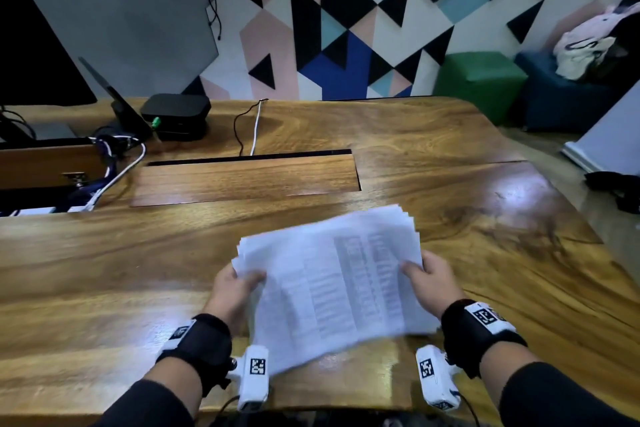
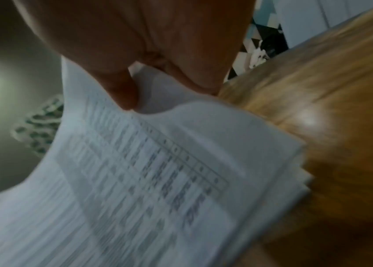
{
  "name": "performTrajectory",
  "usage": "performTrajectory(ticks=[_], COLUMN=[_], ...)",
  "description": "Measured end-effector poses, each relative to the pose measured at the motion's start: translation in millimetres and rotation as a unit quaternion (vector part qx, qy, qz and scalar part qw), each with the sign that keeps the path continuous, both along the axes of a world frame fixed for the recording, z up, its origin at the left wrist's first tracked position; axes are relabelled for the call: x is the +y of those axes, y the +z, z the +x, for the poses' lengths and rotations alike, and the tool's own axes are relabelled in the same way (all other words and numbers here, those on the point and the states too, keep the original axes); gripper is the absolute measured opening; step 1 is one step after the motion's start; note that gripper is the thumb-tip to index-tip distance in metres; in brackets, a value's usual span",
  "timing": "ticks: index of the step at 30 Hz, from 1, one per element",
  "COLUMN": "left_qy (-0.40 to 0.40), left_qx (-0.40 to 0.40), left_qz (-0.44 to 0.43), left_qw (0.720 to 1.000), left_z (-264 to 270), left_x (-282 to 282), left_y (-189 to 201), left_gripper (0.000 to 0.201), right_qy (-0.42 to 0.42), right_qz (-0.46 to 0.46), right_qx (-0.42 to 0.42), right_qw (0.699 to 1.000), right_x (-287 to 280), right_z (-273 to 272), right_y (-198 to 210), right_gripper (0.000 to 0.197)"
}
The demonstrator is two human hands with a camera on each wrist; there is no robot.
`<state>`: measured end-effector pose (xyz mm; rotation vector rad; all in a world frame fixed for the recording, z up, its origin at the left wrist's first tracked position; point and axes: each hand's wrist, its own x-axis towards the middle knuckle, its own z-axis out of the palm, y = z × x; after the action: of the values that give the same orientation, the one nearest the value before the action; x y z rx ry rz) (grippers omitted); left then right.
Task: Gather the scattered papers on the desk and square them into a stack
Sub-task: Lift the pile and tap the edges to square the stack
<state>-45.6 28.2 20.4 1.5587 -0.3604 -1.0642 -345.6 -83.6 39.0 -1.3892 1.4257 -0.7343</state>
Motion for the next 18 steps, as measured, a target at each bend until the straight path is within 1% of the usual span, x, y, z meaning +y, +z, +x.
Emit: performTrajectory(ticks=[2,3,5,6,8,10,11,13,15,18], left_qy=[0.036,0.039,0.035,0.035,0.031,0.027,0.034,0.047,0.044,0.06], left_qx=[-0.036,-0.046,-0.063,-0.071,-0.096,-0.113,-0.11,-0.101,-0.097,-0.129], left_qz=[-0.086,-0.121,-0.169,-0.182,-0.184,-0.155,-0.135,-0.103,-0.097,-0.133], left_qw=[0.995,0.991,0.983,0.98,0.978,0.981,0.984,0.988,0.99,0.981], left_z=[7,10,14,14,12,6,3,-2,-5,-5], left_x=[-12,-16,-17,-17,-14,-11,-10,-7,-9,-12], left_y=[24,36,53,56,51,32,22,7,6,22], left_gripper=[0.017,0.014,0.008,0.01,0.017,0.022,0.021,0.017,0.014,0.013], right_qy=[-0.049,-0.071,-0.092,-0.097,-0.105,-0.113,-0.118,-0.124,-0.129,-0.142], right_qz=[-0.08,-0.113,-0.156,-0.163,-0.154,-0.139,-0.136,-0.141,-0.151,-0.18], right_qx=[-0.077,-0.099,-0.115,-0.116,-0.118,-0.117,-0.113,-0.112,-0.123,-0.146], right_qw=[0.993,0.986,0.977,0.975,0.975,0.977,0.977,0.976,0.972,0.962], right_x=[1,0,-1,-1,-1,0,0,-1,-2,-3], right_z=[8,9,9,8,5,4,4,6,8,7], right_y=[23,31,41,40,31,23,21,18,19,25], right_gripper=[0.029,0.03,0.032,0.033,0.031,0.025,0.023,0.025,0.028,0.026])
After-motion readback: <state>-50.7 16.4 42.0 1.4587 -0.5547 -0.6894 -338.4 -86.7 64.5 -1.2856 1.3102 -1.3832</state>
